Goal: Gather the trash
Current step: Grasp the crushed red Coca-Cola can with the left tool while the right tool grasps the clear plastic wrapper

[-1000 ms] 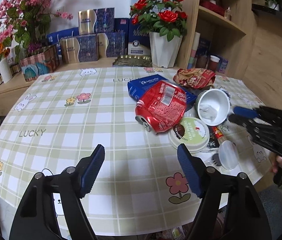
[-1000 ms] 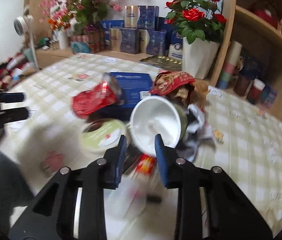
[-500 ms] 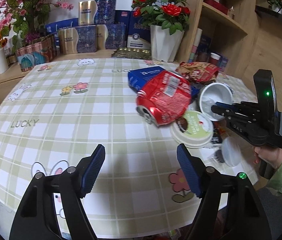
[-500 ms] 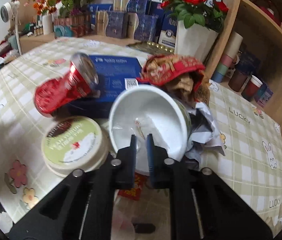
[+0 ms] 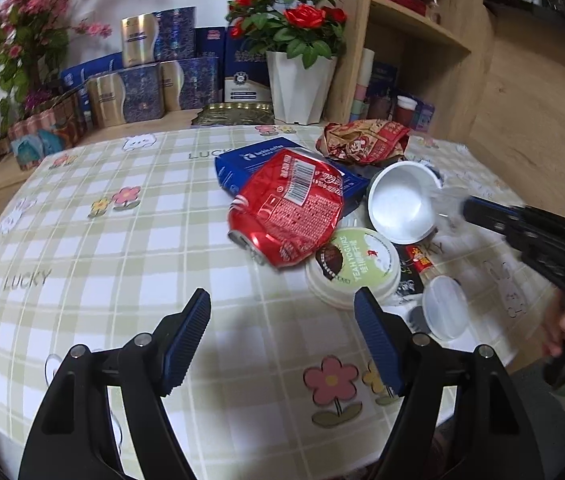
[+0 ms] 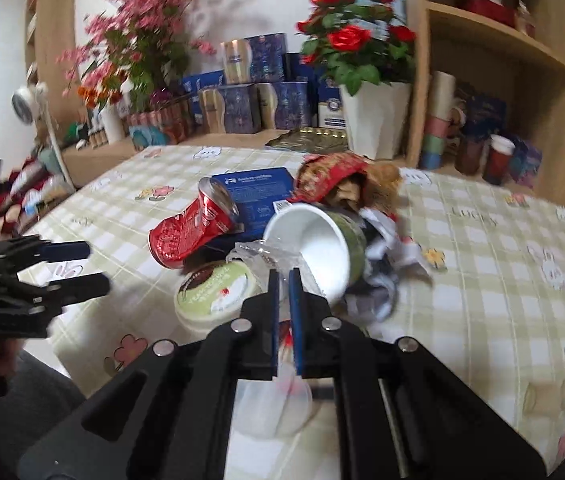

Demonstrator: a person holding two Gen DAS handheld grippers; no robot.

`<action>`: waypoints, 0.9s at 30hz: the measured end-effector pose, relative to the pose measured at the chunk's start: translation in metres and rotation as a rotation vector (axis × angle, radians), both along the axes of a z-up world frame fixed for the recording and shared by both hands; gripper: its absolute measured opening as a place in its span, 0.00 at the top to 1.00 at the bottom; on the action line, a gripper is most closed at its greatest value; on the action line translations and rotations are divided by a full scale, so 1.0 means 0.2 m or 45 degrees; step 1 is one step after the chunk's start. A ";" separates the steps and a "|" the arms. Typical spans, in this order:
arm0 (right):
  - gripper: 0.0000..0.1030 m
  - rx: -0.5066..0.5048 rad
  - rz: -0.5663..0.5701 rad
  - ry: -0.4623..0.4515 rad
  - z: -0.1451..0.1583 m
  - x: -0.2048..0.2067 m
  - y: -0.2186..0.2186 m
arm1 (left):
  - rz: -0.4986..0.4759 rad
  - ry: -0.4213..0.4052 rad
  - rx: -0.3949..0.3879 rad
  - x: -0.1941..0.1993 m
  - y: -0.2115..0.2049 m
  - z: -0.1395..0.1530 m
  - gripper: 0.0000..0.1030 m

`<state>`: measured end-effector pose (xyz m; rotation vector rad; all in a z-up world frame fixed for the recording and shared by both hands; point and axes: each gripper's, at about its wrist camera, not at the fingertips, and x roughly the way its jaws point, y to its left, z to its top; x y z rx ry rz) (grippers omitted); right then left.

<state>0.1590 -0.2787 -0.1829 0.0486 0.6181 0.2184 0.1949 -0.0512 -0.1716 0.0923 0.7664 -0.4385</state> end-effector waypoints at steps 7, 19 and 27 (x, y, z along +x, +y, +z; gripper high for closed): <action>0.92 0.062 -0.074 0.006 -0.04 -0.13 -0.09 | -0.053 -0.059 0.176 0.13 -0.23 -0.04 0.35; 0.92 0.099 -0.060 -0.009 -0.05 -0.19 -0.13 | -0.026 -0.271 0.631 0.29 -0.54 -0.14 0.55; 0.92 0.142 -0.083 0.020 -0.07 -0.21 -0.15 | 0.094 -0.228 0.396 0.28 -0.32 0.00 0.95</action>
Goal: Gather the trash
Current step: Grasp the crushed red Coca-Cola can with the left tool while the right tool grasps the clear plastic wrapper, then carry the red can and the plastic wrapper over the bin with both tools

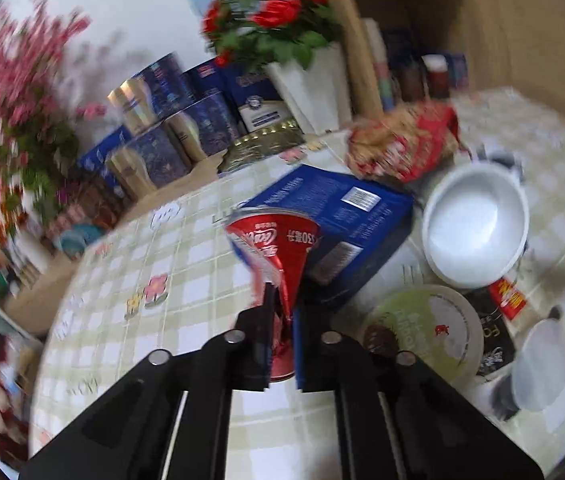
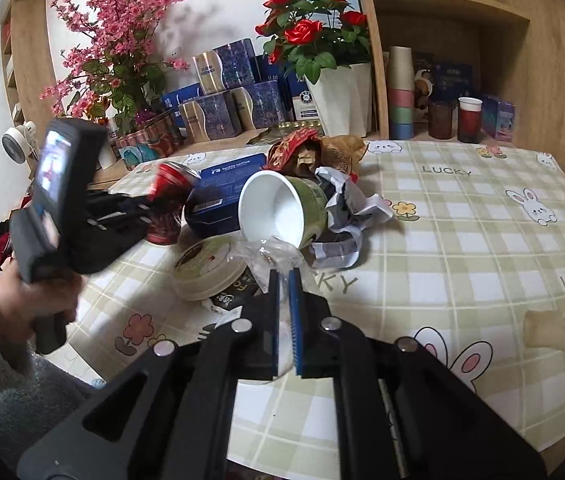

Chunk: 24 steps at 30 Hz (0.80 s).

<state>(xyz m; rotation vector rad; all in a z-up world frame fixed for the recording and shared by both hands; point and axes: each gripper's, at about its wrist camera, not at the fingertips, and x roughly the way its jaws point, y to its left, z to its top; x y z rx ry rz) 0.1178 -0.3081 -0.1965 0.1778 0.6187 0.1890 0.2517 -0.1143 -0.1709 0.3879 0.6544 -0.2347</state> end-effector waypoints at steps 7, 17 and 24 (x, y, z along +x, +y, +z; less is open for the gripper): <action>0.92 -0.006 0.034 -0.006 0.01 0.02 0.05 | 0.232 0.294 -0.468 0.07 0.46 0.08 0.96; 0.92 -0.005 0.049 0.009 0.00 0.03 0.09 | 0.298 0.312 -0.516 0.09 0.58 0.04 0.93; 0.92 0.003 0.048 -0.002 0.02 0.02 0.09 | 0.258 0.294 -0.521 0.05 0.55 0.02 0.93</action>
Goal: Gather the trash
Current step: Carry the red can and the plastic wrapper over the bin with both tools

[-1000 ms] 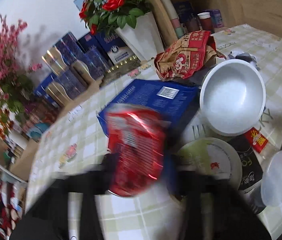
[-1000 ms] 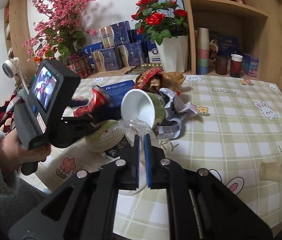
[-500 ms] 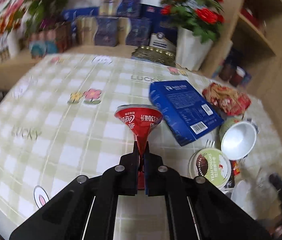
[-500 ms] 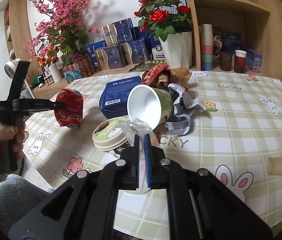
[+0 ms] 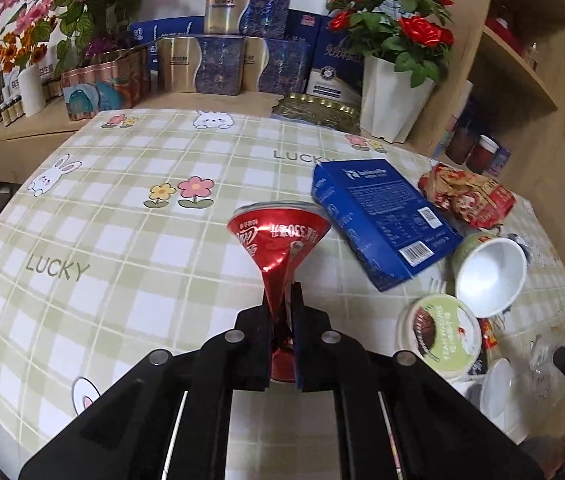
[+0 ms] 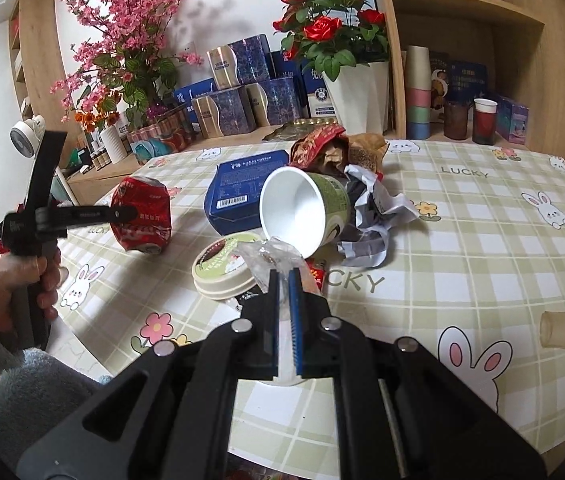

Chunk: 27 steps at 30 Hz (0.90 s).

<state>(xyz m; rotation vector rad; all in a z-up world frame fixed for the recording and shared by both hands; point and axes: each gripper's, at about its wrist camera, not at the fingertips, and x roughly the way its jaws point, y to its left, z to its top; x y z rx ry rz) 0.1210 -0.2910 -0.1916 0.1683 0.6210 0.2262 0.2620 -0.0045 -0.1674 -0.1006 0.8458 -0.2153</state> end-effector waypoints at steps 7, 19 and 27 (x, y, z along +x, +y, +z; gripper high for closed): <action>0.92 0.002 -0.002 -0.045 0.08 -0.06 0.00 | -0.003 -0.032 -0.066 -0.12 0.02 0.10 0.94; 0.92 0.005 0.048 -0.077 0.20 -0.26 0.07 | -0.162 -0.064 -0.077 -0.52 0.01 0.30 0.95; 0.92 -0.021 0.110 -0.054 0.21 -0.48 0.13 | -0.258 -0.019 -0.114 -0.90 -0.03 0.28 0.95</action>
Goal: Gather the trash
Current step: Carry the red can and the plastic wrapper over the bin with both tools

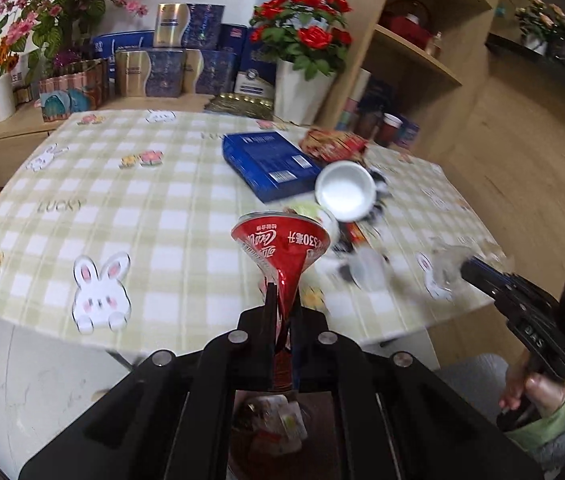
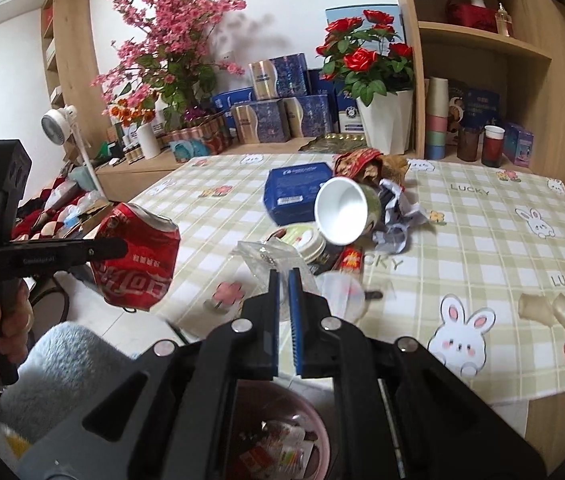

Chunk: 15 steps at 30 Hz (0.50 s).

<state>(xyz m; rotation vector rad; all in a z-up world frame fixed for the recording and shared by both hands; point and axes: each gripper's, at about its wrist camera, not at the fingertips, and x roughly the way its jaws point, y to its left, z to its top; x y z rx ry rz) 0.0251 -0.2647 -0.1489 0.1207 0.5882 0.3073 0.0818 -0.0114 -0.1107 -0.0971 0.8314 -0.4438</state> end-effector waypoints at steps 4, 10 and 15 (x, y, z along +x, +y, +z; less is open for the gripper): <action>0.92 -0.012 0.049 0.028 -0.02 -0.10 0.06 | -0.027 -0.022 0.013 -0.14 -0.01 0.01 0.94; 0.92 -0.008 0.118 0.123 -0.14 -0.20 0.16 | -0.034 -0.016 0.010 -0.26 -0.01 0.00 0.95; 0.92 -0.009 0.175 0.224 -0.26 -0.25 0.22 | -0.036 -0.004 0.031 -0.32 -0.02 -0.03 0.94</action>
